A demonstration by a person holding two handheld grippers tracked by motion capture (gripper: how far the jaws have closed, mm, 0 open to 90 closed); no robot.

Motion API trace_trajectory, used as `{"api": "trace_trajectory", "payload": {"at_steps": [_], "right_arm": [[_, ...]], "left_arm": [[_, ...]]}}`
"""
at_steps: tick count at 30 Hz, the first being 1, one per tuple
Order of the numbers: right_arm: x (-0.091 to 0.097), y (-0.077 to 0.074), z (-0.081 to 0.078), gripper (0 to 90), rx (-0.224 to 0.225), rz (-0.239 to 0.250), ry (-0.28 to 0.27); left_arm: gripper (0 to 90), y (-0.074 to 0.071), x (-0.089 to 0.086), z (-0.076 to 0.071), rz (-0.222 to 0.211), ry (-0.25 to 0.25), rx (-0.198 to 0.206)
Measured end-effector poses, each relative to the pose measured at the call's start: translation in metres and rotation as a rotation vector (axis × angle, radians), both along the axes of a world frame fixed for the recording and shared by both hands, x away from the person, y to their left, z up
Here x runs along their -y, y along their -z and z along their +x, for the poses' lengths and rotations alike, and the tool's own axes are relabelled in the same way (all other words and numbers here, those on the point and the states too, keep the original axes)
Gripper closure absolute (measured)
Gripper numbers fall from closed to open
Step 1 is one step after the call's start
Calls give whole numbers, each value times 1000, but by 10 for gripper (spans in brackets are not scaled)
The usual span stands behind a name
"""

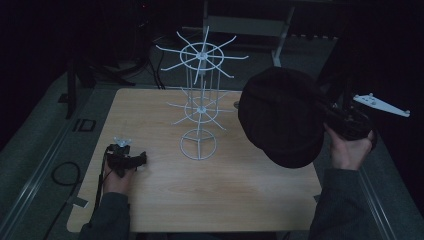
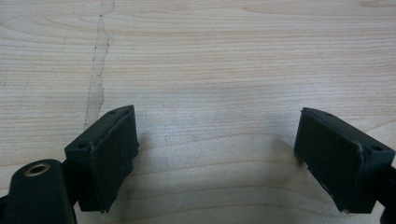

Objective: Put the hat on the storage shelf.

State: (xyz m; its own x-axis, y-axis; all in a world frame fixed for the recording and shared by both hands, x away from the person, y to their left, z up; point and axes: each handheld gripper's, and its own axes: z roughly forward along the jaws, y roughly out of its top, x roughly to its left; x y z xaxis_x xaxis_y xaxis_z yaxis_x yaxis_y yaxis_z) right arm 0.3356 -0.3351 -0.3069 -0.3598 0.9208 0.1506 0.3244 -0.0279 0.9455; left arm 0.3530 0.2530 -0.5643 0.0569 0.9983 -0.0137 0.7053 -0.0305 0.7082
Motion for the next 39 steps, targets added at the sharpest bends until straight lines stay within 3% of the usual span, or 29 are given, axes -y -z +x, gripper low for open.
{"api": "trace_trajectory", "payload": {"at_steps": [25,39], "right_arm": [[-4,-14,0,773,49,112,-183],[-4,-18,-5,769,88,111,-294]], "left_arm": [[144,0,0,0,2,2,-1],[144,0,0,0,3,2,-1]]}}
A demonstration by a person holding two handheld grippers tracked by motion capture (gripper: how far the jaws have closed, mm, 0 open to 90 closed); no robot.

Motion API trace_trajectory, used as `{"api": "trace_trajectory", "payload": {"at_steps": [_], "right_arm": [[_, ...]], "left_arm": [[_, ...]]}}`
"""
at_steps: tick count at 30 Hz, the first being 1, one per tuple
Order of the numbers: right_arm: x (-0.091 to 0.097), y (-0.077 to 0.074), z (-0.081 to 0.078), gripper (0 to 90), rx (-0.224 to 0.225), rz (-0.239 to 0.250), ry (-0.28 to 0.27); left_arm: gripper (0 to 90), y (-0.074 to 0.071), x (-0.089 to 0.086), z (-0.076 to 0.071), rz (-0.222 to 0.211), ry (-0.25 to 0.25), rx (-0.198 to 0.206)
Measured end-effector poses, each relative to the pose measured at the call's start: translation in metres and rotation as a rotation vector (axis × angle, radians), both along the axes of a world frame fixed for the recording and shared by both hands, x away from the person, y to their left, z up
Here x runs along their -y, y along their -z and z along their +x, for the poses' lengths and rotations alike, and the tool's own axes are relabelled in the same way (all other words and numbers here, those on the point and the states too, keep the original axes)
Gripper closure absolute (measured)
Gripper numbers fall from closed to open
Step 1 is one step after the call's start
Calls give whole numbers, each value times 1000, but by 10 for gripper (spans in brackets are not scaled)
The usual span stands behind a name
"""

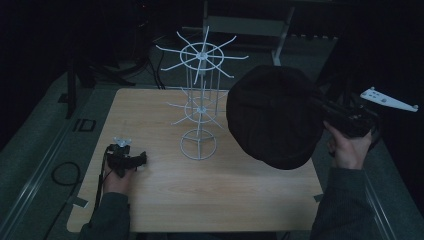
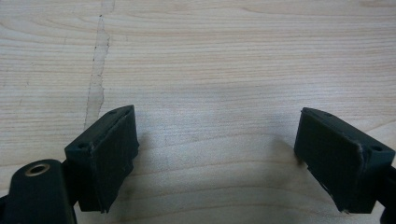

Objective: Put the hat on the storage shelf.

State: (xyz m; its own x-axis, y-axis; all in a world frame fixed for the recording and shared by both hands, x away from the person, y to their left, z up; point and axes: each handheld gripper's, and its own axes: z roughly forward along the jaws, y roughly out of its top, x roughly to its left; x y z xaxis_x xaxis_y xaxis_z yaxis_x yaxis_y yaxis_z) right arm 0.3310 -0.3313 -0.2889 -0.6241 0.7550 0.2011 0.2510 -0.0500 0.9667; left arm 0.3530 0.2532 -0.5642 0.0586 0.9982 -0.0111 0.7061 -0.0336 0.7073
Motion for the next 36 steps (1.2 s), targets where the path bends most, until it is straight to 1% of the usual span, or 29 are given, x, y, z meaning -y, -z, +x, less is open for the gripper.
{"api": "trace_trajectory", "payload": {"at_steps": [5,15,22,23,24,26,35,36], "right_arm": [[1,-1,-3,770,17,11,-29],[2,-2,-6,770,40,47,-86],[1,-4,-7,770,51,85,-133],[1,-4,-7,770,51,85,-133],[-2,-5,-7,770,52,104,-161],[-4,-5,-6,770,49,112,-180],[-15,-6,-2,770,54,121,-218],[-18,-6,-1,769,54,129,-227]], "left_arm": [[144,0,0,0,0,0,0],[144,0,0,0,0,0,0],[144,0,0,0,0,0,1],[144,0,0,0,0,0,1],[144,0,0,0,-1,0,1],[144,0,0,0,-1,0,1],[144,0,0,0,-1,0,1],[144,0,0,0,0,0,1]]}}
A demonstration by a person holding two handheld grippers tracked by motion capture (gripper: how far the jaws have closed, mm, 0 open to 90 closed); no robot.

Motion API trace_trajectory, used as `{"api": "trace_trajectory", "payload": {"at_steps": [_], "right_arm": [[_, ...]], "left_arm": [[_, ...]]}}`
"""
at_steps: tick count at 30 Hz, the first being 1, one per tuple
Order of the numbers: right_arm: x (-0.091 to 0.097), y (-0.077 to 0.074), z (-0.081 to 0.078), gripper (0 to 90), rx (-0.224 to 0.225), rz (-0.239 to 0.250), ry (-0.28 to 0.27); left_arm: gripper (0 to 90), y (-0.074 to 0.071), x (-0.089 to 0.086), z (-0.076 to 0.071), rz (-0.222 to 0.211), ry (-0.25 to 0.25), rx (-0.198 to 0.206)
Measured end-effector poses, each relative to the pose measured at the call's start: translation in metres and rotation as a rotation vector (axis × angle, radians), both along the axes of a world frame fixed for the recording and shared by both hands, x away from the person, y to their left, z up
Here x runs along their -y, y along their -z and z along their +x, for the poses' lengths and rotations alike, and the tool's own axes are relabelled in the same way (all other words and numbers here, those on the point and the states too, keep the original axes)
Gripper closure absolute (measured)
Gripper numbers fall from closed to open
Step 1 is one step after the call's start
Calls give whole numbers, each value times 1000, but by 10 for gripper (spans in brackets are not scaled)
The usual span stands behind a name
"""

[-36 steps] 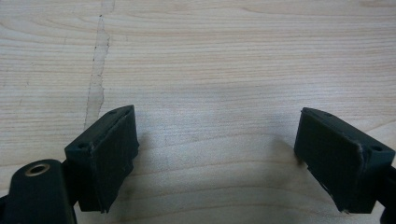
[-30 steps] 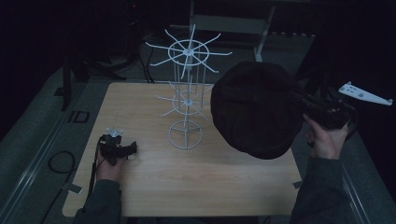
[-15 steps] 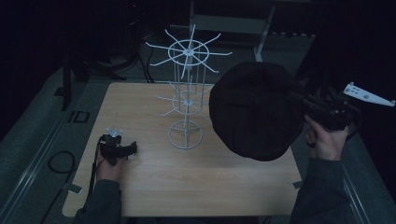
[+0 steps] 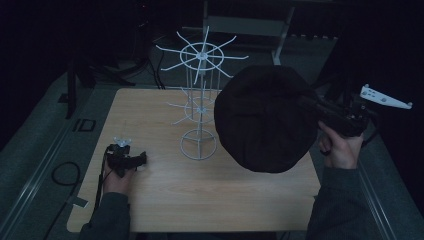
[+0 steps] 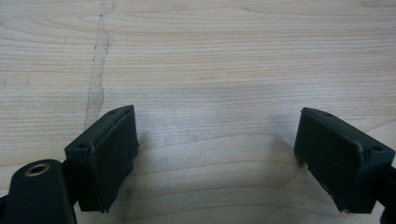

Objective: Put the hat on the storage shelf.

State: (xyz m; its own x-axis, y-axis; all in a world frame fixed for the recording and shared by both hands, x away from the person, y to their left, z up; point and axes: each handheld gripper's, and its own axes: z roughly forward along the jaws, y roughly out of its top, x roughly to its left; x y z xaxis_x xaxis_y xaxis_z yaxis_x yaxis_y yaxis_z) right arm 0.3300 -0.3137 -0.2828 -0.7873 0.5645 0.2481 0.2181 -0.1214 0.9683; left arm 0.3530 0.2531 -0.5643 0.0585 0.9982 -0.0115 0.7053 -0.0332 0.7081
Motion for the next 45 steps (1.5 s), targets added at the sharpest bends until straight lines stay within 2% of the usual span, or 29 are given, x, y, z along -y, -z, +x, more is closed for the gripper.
{"api": "trace_trajectory", "payload": {"at_steps": [8,17,23,34,45], "right_arm": [[-9,-4,7,769,2,42,-28],[-18,-2,18,769,-19,96,-39],[-23,0,26,769,-44,97,-13],[-30,18,39,766,-113,87,21],[-34,30,45,756,-140,71,30]], "left_arm": [[144,0,0,0,0,0,0],[144,0,0,0,-1,-1,0],[144,0,0,0,0,1,-2],[144,0,0,0,0,0,-2],[144,0,0,0,-1,0,-1]]}}
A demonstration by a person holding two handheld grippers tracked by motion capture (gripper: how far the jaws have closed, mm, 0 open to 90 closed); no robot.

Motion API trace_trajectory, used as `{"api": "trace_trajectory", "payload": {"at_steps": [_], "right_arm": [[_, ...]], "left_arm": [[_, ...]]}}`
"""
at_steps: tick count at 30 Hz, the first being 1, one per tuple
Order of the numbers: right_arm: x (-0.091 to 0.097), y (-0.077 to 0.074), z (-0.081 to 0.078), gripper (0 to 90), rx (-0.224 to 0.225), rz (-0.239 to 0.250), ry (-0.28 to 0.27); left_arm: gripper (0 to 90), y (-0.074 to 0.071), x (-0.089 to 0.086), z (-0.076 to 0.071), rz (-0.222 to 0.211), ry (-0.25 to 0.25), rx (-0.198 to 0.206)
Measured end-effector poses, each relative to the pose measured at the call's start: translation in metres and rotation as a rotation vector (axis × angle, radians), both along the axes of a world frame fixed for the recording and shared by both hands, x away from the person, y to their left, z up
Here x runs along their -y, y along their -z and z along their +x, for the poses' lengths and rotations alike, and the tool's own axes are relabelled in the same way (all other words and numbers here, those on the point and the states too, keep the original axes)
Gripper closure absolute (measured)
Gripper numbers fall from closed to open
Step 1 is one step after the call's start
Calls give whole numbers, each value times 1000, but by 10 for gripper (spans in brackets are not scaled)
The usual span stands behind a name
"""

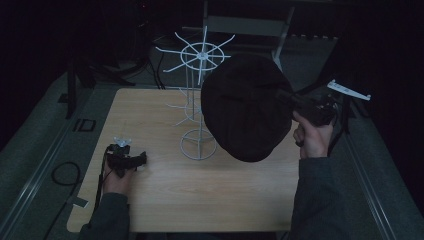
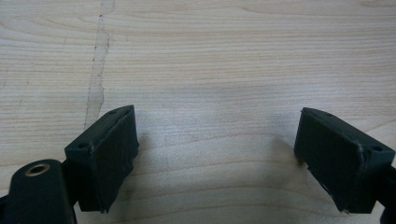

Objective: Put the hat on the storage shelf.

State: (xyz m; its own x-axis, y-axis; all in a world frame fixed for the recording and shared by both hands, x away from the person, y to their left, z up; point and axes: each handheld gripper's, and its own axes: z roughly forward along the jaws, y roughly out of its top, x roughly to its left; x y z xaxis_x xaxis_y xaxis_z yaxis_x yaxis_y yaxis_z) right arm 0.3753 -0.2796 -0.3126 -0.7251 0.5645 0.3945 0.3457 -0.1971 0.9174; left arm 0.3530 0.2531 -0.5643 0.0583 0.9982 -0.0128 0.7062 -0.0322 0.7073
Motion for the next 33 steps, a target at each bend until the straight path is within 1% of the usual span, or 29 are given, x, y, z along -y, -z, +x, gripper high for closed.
{"api": "trace_trajectory", "payload": {"at_steps": [11,19,22,32,33], "right_arm": [[-5,13,5,729,-23,-30,12],[-6,20,8,699,-41,-21,10],[-5,21,8,681,-42,-21,13],[-6,22,6,584,-29,-75,33],[-6,22,6,580,-28,-73,31]], "left_arm": [[144,0,0,0,-1,1,-2],[144,0,0,0,-1,1,-1],[144,0,0,0,-1,0,-1],[144,0,0,0,-2,1,-2],[144,0,0,0,-2,1,-2]]}}
